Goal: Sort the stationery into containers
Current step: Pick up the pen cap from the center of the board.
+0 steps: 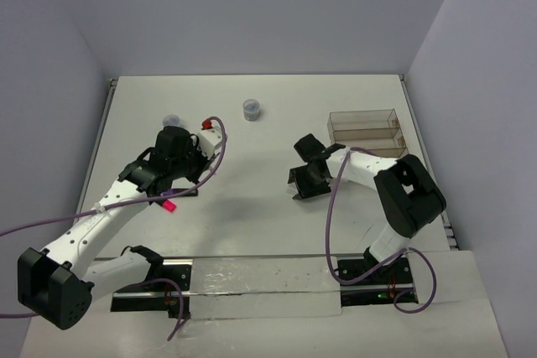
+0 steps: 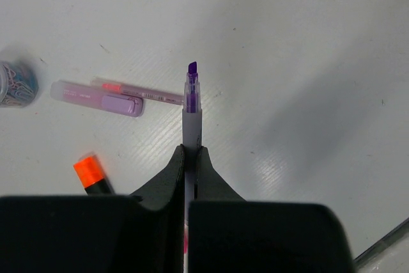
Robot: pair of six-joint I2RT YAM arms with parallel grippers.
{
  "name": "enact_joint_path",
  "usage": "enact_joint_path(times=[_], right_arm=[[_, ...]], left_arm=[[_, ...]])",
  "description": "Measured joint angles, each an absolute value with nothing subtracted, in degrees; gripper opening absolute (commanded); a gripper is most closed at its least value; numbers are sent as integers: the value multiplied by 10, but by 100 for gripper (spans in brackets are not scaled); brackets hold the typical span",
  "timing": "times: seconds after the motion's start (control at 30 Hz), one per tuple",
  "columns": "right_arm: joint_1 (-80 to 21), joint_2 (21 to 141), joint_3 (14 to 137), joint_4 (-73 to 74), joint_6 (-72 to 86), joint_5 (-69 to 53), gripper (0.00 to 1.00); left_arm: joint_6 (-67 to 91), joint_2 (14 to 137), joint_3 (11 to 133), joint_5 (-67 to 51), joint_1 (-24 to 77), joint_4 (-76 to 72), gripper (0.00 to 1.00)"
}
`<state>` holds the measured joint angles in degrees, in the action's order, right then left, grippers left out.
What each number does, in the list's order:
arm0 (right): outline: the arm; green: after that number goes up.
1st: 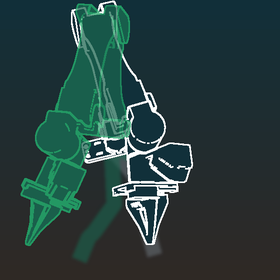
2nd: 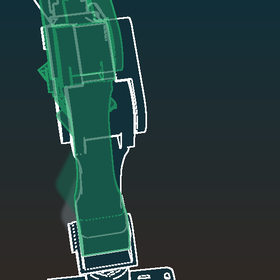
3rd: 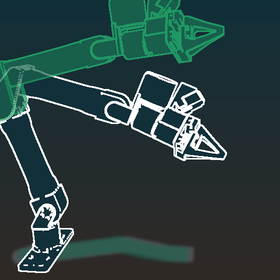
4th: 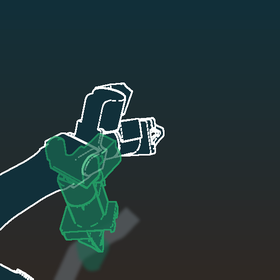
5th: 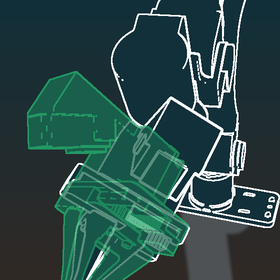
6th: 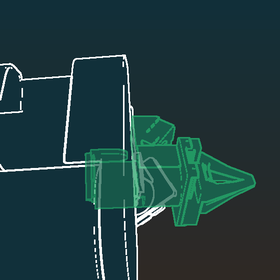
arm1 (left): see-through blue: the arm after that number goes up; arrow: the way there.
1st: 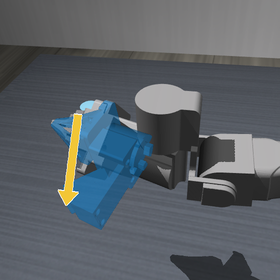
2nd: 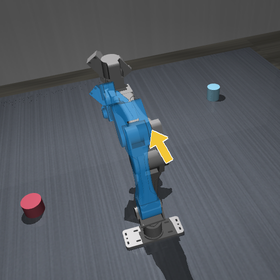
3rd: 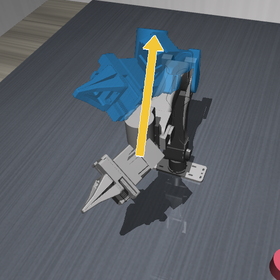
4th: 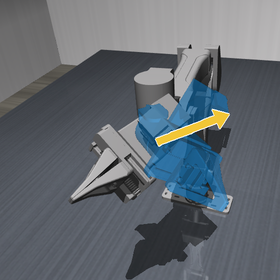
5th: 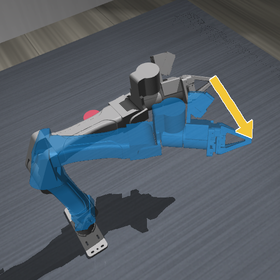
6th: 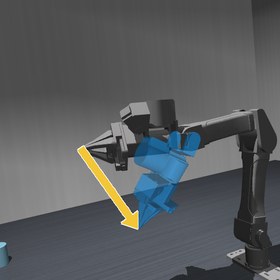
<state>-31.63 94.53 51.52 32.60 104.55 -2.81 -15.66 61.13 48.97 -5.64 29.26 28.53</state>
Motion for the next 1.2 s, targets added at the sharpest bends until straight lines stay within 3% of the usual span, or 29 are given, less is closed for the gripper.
enact_joint_path(times=[0.23, 0.47, 0.93, 1.03, 1.2], right_arm=[[-307, 938, 508, 330, 1041, -18, 42], [-307, 941, 515, 334, 1025, -10, 54], [-313, 980, 563, 354, 996, -2, 46], [-316, 982, 565, 354, 997, -2, 40], [-317, 987, 567, 354, 998, -4, 15]], left_arm=[[-157, 611, 490, -61, 293, 286, 0], [-157, 610, 490, -61, 293, 286, 0], [-158, 609, 486, -60, 293, 286, 0], [-158, 609, 486, -60, 293, 286, 0], [-158, 609, 486, -60, 293, 287, 0]])
